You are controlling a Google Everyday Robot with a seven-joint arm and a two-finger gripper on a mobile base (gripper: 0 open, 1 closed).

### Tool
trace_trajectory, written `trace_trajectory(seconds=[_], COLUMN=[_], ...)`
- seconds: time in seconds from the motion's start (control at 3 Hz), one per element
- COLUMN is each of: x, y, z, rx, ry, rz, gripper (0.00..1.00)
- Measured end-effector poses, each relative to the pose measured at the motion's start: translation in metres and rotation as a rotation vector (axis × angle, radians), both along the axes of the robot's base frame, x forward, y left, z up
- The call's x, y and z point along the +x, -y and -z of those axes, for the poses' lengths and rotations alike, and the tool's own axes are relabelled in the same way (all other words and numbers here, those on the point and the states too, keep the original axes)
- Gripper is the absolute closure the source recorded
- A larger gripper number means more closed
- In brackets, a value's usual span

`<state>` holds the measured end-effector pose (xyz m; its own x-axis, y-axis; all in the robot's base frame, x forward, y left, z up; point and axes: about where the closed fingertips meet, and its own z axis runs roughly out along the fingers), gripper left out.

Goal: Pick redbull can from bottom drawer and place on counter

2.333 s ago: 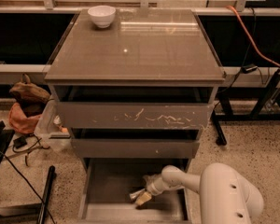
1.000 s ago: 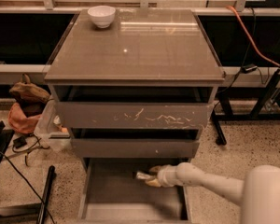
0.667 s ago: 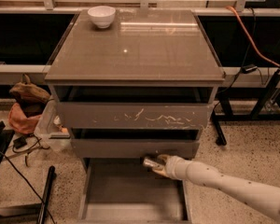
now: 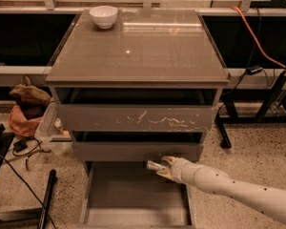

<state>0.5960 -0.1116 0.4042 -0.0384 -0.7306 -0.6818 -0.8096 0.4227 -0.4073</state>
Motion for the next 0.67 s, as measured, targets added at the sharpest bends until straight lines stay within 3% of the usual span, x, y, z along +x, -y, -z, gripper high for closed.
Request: trace_trajectory(seconds=[0.33, 0.67], x=[0.002, -0.007], y=[0.004, -0.015], z=[-0.038, -0.103], rx=[-0.015, -0.042], ry=[0.017, 0.048], rz=[0.016, 0.0], gripper=[1.0, 1.0])
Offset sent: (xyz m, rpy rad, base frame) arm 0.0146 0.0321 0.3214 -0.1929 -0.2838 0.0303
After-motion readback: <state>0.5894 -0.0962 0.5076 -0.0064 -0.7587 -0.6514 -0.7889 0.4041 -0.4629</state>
